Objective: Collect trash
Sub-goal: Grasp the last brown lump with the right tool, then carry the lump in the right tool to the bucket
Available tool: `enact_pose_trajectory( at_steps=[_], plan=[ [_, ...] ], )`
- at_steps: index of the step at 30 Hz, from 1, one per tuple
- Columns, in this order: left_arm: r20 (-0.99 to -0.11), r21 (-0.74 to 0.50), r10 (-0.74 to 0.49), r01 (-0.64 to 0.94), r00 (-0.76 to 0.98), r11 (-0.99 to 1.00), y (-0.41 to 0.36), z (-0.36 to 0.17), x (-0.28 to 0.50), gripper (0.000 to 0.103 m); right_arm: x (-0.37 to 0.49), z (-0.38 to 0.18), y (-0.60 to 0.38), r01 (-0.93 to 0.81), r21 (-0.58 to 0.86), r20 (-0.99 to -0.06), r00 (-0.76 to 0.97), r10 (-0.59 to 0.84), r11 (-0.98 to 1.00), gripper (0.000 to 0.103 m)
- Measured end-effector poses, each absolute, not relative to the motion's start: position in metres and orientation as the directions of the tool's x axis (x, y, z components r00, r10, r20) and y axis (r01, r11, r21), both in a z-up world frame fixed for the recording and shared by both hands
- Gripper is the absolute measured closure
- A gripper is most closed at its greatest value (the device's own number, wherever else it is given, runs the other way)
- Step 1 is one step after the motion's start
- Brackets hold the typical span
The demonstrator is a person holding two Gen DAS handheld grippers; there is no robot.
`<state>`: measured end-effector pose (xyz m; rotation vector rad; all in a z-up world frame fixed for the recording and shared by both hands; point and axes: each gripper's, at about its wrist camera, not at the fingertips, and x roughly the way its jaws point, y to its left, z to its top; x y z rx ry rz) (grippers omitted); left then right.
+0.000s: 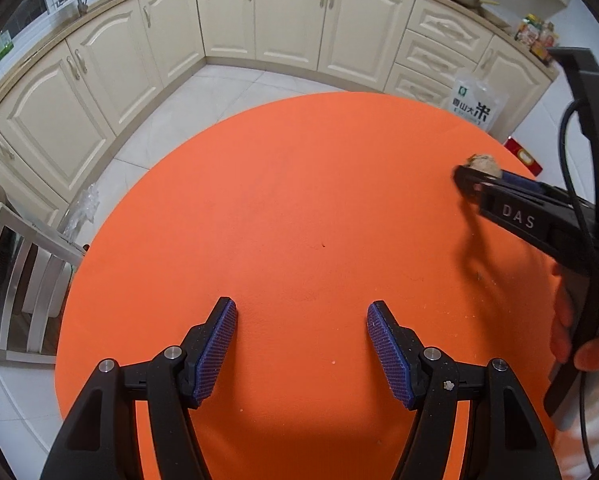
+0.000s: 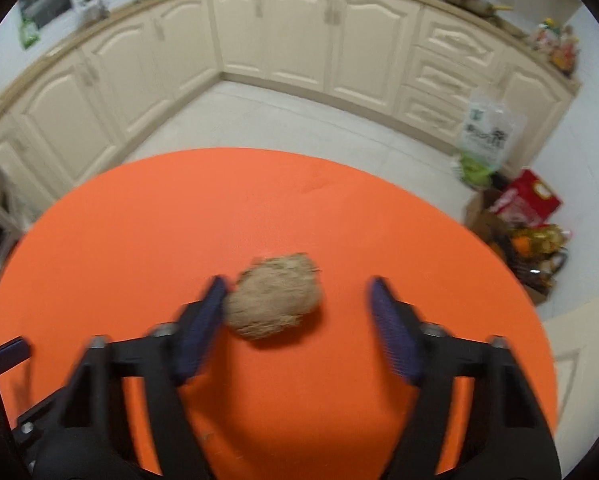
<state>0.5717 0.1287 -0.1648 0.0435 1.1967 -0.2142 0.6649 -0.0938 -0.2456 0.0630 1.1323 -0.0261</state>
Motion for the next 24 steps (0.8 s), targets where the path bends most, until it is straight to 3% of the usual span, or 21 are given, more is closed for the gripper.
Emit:
enact_pose_trajectory(
  at_steps=[10,17,24],
  plan=[
    [-0.906,-0.078,-0.171,0.245,0.387,0.966,0.102,-0.141,0.529,0.039,0.592,-0.214,-0.121,0.093,0.064,-0.893,0.449,0.016,0.994,0.061],
    [-0.898,-0.11,-0.249,0.363,0.362,0.925,0.06,-0.125,0.467,0.039,0.47,-0.176,-0.206,0.288,0.03,-0.852,0.509,-0.126,0.957,0.061],
    [-0.906,-0.085,-0.275,0.498,0.322,0.863,-0.012,-0.126,0.405,0.039,0.366,-0.178,-0.284,0.477,0.028,-0.844,0.482,-0.235,0.878,0.061]
  ],
)
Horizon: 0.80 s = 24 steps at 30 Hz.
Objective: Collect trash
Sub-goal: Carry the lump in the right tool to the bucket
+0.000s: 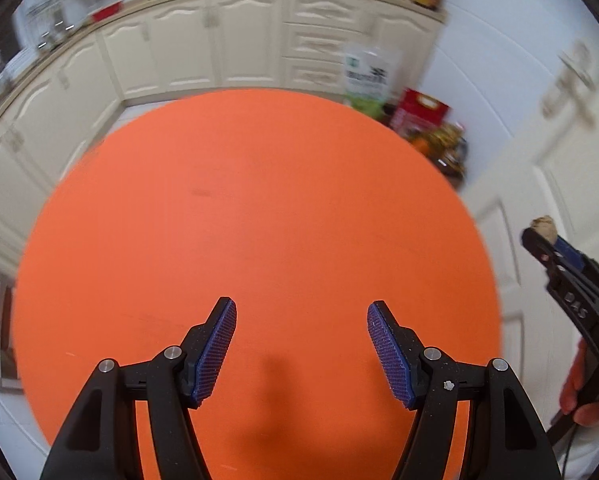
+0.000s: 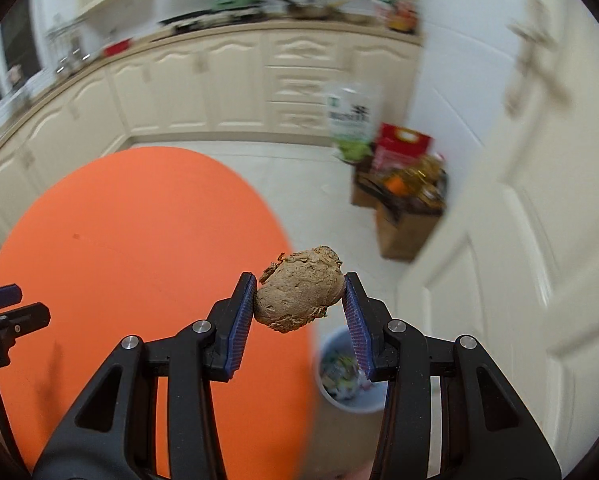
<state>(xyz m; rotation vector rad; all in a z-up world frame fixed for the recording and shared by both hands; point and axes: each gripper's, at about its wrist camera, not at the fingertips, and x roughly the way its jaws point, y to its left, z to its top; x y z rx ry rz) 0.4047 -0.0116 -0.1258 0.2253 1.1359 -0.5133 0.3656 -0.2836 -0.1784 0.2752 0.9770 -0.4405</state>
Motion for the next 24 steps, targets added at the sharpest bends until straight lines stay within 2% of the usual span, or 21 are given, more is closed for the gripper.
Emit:
enact_pose_trajectory(
  at_steps=[8,12,16,24],
  plan=[
    [-0.94,-0.034,-0.252,0.671,0.231,0.741,-0.123,-0.158,0.338,0.039,0.29,-0.229,-0.352,0.605,0.049,-0.89,0.388,-0.24,0.794,0.061],
    [-0.95,-0.016,-0.229,0.698,0.213,0.716,-0.166,-0.175,0.323,0.039,0.272,-0.258,-0.374,0.642,0.043,-0.912,0.337,-0.232,0.765,0.061],
    [-0.936,0.081,-0.187,0.701,0.297,0.709,-0.198,-0.183,0.318,0.036,0.264,-0.289,-0.394,0.66,0.042,-0.936,0.288,-0.201,0.75,0.061],
    [-0.914,0.174,-0.137,0.673,0.383,0.719,-0.233,-0.197,0.279,0.033,0.257,-0.33,-0.416,0.671,0.058,-0.961,0.238,-0.14,0.739,0.06]
  ],
)
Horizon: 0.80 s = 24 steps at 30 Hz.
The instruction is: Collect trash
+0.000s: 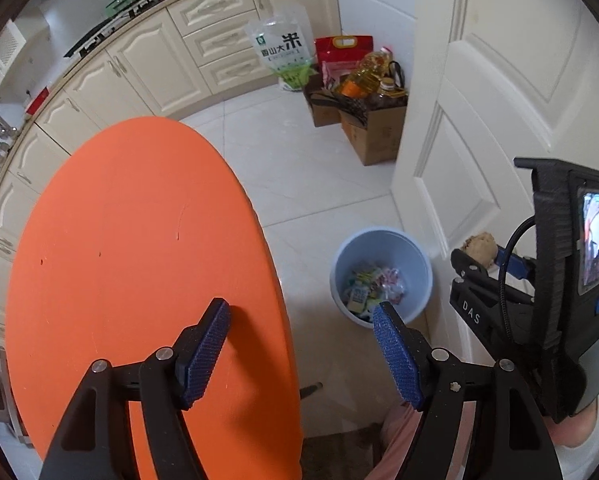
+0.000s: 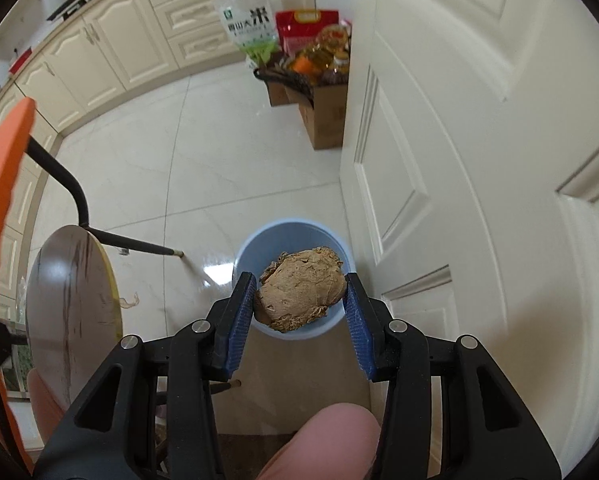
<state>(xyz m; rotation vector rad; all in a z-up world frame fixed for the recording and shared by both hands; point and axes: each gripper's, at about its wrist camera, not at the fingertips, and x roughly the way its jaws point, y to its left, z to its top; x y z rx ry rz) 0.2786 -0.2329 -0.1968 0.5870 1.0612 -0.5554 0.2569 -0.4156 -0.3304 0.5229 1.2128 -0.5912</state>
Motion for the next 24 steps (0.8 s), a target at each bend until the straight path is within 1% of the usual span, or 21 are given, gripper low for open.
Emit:
enact_pose_trajectory(
  at_steps=[3,4,5,7,9,18,24],
  plan=[
    [-0.912,0.182,-0.131,0.67,0.389,0.72,-0.25,-0.209,0.268,0.033,0.262,-0.336,-0.42,0.665,0.048,-0.964,0.227,-0.14,0.745,0.06],
    [-0.912,0.186,-0.128,0.671,0.39,0.718,-0.254,-0.212,0.266,0.033,0.264,-0.338,-0.422,0.669,0.053,-0.965,0.225,-0.135,0.741,0.058],
    [-0.913,0.183,-0.13,0.671,0.387,0.718,-0.259,-0.214,0.267,0.033,0.265,-0.339,-0.423,0.673,0.06,-0.964,0.229,-0.132,0.737,0.055],
    [-0.915,0.175,-0.135,0.675,0.381,0.717,-0.254,-0.211,0.269,0.032,0.268,-0.338,-0.426,0.674,0.068,-0.961,0.243,-0.134,0.736,0.04],
    [-0.918,0.167,-0.139,0.68,0.372,0.714,-0.251,-0.21,0.276,0.031,0.268,-0.336,-0.428,0.675,0.063,-0.959,0.246,-0.144,0.735,0.037],
    [-0.923,0.152,-0.143,0.679,0.357,0.718,-0.238,-0.198,0.288,0.03,0.262,-0.327,-0.43,0.691,0.048,-0.959,0.234,-0.16,0.721,0.037],
    [-0.918,0.137,-0.154,0.658,0.365,0.74,-0.226,-0.181,0.288,0.03,0.251,-0.299,-0.418,0.691,0.042,-0.948,0.256,-0.191,0.721,0.036]
  ],
)
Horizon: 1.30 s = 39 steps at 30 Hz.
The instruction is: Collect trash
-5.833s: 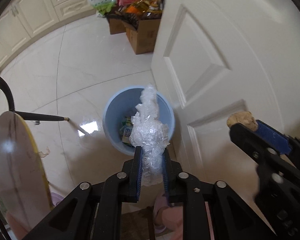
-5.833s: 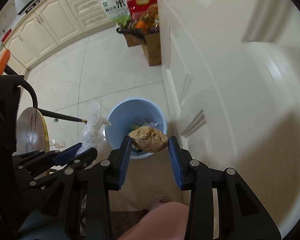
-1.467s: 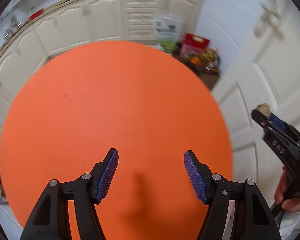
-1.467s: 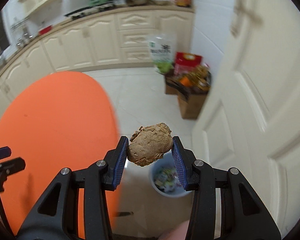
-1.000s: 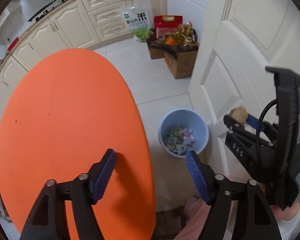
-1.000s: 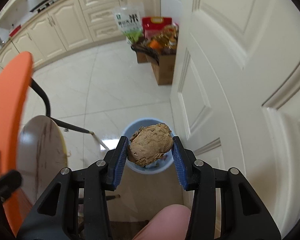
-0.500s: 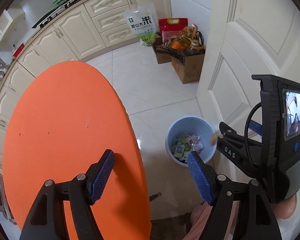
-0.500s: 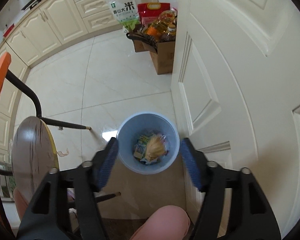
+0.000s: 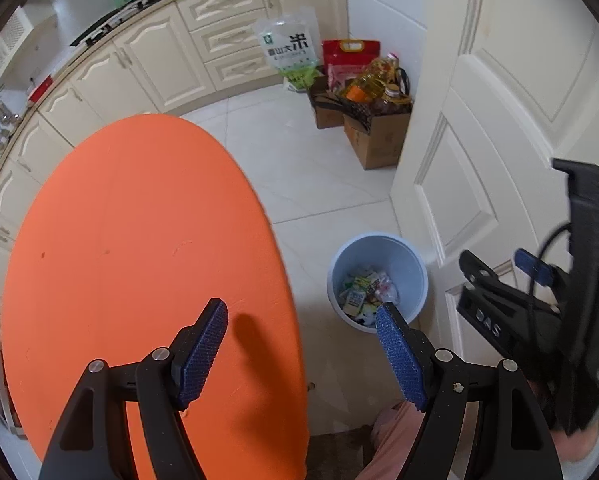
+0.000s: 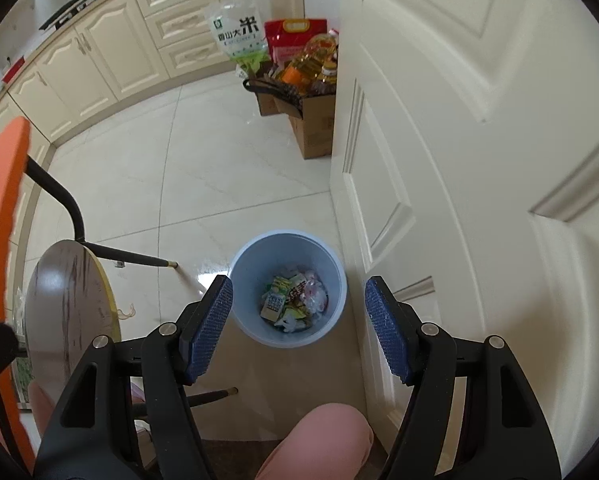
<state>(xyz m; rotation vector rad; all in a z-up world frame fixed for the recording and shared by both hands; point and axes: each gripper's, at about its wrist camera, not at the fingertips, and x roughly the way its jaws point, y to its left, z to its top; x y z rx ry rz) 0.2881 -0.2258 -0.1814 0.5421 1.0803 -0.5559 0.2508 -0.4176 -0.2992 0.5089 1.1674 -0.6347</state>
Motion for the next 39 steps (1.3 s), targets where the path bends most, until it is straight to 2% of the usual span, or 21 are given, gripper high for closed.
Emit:
enact_pose_trajectory(
  at_steps=[9,21,23,25,36,38,39],
  plan=[
    [-0.887,0.111,-0.226,0.662,0.402,0.742,-0.181,-0.148,0.252,0.03,0.234,-0.237,-0.378,0.674,0.059,-0.913,0.334,-0.232,0.737,0.034],
    [-0.808,0.052,-0.32,0.6,0.495,0.798,-0.065,-0.082,0.158,0.03,0.18,-0.127,-0.29,0.588,0.038,-0.805,0.497,-0.324,0.808,0.031],
    [-0.779,0.061,-0.319,0.571,0.54,0.818,-0.046,-0.074,0.132,0.03,0.165,-0.11,-0.272,0.555,0.053,-0.77,0.552,-0.32,0.83,0.031],
    [-0.747,0.07,-0.318,0.545,0.584,0.836,-0.032,-0.07,0.105,0.031,0.15,-0.094,-0.253,0.52,0.073,-0.725,0.614,-0.313,0.851,0.021],
    [-0.584,0.047,-0.231,0.317,0.778,0.947,0.039,-0.072,-0.028,0.03,0.1,-0.068,-0.196,0.34,0.046,-0.565,0.784,-0.256,0.939,0.018],
    [-0.552,0.048,-0.208,0.28,0.807,0.959,0.044,-0.075,-0.053,0.03,0.094,-0.065,-0.187,0.308,0.037,-0.536,0.809,-0.241,0.951,0.016],
    [-0.537,0.047,-0.204,0.27,0.819,0.962,0.044,-0.078,-0.067,0.03,0.091,-0.064,-0.183,0.298,0.029,-0.523,0.818,-0.24,0.954,0.012]
  ],
)
